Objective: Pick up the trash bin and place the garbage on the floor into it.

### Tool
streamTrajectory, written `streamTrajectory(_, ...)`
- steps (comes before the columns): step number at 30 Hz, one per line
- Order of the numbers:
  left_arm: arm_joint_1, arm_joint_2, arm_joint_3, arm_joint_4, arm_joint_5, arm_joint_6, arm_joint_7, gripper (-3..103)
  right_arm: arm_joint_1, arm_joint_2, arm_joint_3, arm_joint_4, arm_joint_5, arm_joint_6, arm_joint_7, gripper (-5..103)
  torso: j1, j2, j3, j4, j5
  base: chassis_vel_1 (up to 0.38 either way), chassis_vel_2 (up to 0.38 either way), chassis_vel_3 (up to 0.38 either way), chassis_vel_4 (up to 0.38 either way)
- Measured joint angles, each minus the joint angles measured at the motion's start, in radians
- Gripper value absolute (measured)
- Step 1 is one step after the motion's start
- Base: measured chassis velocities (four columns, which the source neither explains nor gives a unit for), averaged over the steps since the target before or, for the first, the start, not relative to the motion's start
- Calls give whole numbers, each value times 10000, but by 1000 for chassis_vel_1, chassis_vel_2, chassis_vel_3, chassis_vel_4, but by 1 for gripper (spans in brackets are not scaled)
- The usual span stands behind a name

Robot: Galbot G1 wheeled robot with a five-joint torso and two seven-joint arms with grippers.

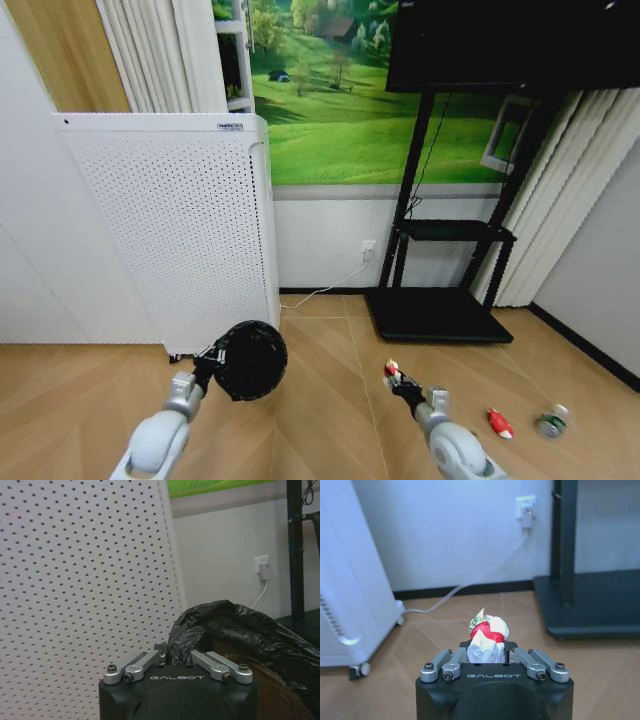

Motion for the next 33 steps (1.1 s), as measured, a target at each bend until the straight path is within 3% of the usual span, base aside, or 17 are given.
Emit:
streamTrajectory(5,-420,-290,626,187,121,51,-39,7,252,-132,-199,416,112,363,-550,29,0,0,0,1,1,0,0,0,0)
streamTrajectory(12,-799,-778,1181,567,185,70,-126,7,303,-244,-322,854,182,1461,-2035,29,0,0,0,1,1,0,0,0,0)
streamTrajectory(15,-869,-1190,1399,762,216,71,-176,7,398,-344,-473,877,353,2383,-3439,29,0,0,0,1,0,0,0,0,0)
streamTrajectory(16,-869,-1190,1399,762,216,71,-176,7,398,-344,-473,877,353,2383,-3439,29,0,0,0,1,0,0,0,0,0)
streamTrajectory(18,-884,-1432,1570,918,324,71,-184,7,422,-435,-679,852,387,2835,-4658,29,0,0,0,1,-3,0,0,0,0)
streamTrajectory(22,-910,-1562,1787,1056,400,71,-180,7,566,-372,-1118,696,168,3136,-5151,29,0,0,-1,0,-2,0,0,0,0)
streamTrajectory(33,-880,-1930,2374,1243,671,51,-183,7,1735,240,-2349,-71,-426,3271,-5208,29,0,0,0,3,-1,0,0,0,0)
